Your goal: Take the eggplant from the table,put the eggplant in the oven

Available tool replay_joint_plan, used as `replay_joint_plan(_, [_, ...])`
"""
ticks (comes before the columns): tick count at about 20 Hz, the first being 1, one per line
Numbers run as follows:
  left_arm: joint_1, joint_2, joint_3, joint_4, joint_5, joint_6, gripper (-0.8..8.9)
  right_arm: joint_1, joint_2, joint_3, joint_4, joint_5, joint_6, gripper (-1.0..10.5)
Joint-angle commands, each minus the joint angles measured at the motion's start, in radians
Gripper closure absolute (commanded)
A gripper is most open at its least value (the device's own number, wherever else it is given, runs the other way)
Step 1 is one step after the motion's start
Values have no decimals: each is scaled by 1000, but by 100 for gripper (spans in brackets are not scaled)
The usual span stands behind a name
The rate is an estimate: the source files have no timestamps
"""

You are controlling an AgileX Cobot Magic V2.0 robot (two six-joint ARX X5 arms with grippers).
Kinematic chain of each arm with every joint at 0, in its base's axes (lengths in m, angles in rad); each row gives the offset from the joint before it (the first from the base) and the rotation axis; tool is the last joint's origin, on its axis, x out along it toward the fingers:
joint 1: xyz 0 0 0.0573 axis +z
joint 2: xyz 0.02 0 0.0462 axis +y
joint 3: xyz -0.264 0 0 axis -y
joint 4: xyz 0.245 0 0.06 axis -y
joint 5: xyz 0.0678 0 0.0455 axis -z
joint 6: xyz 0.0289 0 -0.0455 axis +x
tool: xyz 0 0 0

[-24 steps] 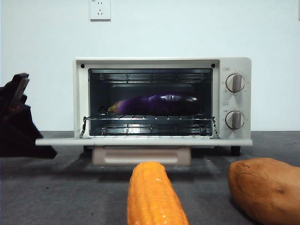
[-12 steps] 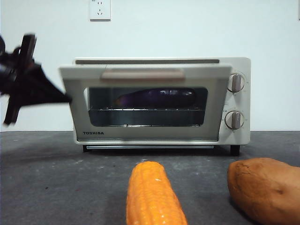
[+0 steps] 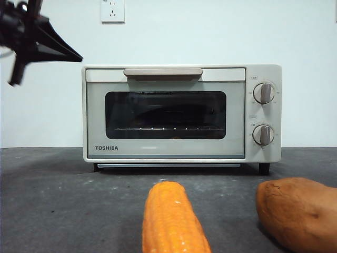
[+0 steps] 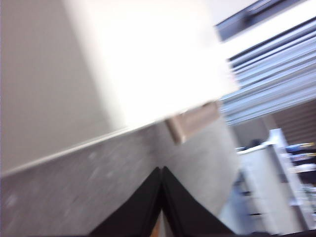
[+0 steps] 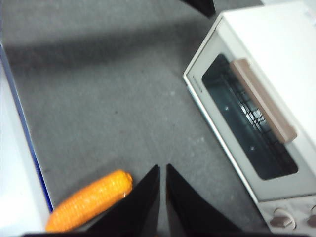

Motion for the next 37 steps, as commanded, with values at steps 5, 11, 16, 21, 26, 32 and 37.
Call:
replay_joint_plan(5, [-70, -245, -23, -211, -352, 266, 807, -157, 16, -185, 30, -19, -53, 941])
replay_joint_plan(11, [-128, -505, -216, -60, -587, 192, 807, -460, -47, -381, 196, -143, 85, 941])
replay_joint_plan(16, [-180, -765, -515, 68, -729, 112, 807, -657, -214, -636, 480, -209, 199, 941])
replay_joint_plan(21, [-231, -997, -745, 172, -852, -49, 807, -666, -417, -894, 809, -183, 231, 941])
replay_joint_plan(26, [-239, -1035, -755, 152, -852, -135, 807, -668, -451, -909, 808, -182, 238, 941])
replay_joint_plan(32, [-239, -1035, -755, 151, -852, -135, 807, -668, -451, -909, 811, -182, 238, 941])
replay_joint_plan(37, [-238, -1134, -756, 114, -894, -33, 807, -668, -451, -909, 815, -182, 238, 941])
